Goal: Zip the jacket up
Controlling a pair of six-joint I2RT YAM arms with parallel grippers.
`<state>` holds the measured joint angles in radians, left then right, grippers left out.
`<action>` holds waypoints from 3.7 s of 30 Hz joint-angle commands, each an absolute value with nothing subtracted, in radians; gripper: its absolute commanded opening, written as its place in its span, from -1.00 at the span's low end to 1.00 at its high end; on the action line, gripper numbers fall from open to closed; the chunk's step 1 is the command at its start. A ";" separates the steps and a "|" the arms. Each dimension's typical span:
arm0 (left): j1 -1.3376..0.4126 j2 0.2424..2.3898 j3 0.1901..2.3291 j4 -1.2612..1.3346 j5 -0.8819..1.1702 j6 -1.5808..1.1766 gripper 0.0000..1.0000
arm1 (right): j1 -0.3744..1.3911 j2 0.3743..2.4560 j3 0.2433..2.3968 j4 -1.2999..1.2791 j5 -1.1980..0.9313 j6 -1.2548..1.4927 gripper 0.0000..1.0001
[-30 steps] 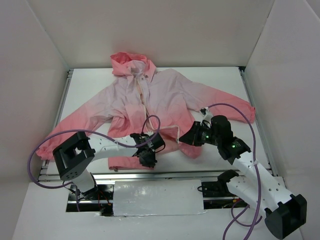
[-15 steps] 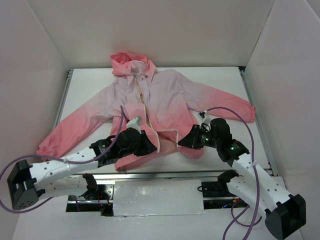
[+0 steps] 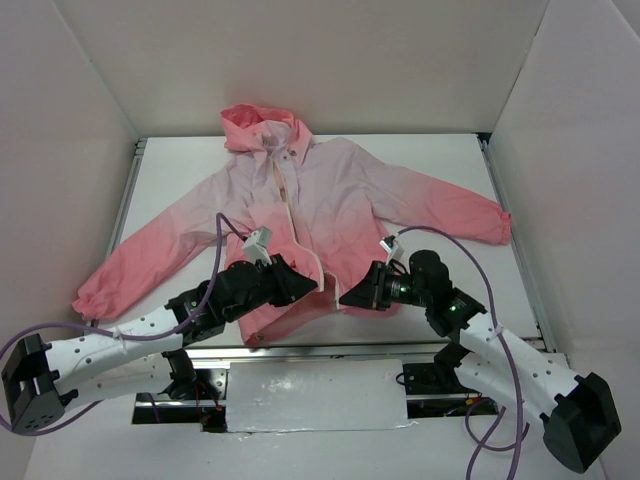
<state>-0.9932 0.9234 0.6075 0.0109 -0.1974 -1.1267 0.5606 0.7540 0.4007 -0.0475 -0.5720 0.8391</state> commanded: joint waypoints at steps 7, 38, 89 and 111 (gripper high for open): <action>-0.991 0.885 0.563 0.256 -0.198 -1.124 -1.00 | 0.650 0.707 0.279 0.409 -0.554 1.048 -1.00; -0.991 0.802 0.518 0.272 -0.224 -1.170 -1.00 | 0.650 0.673 0.189 0.706 -0.511 1.025 -1.00; -0.991 0.856 0.546 0.282 -0.233 -1.210 -1.00 | 0.650 0.821 0.253 0.752 -0.525 0.982 -1.00; -0.991 0.825 0.551 0.215 -0.239 -1.215 -1.00 | 0.644 0.888 0.307 0.762 -0.520 0.957 -1.00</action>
<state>-0.9924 0.8516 0.5003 0.1989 -0.2306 -1.2110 0.6437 0.8833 0.2565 0.7029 -0.5297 0.9749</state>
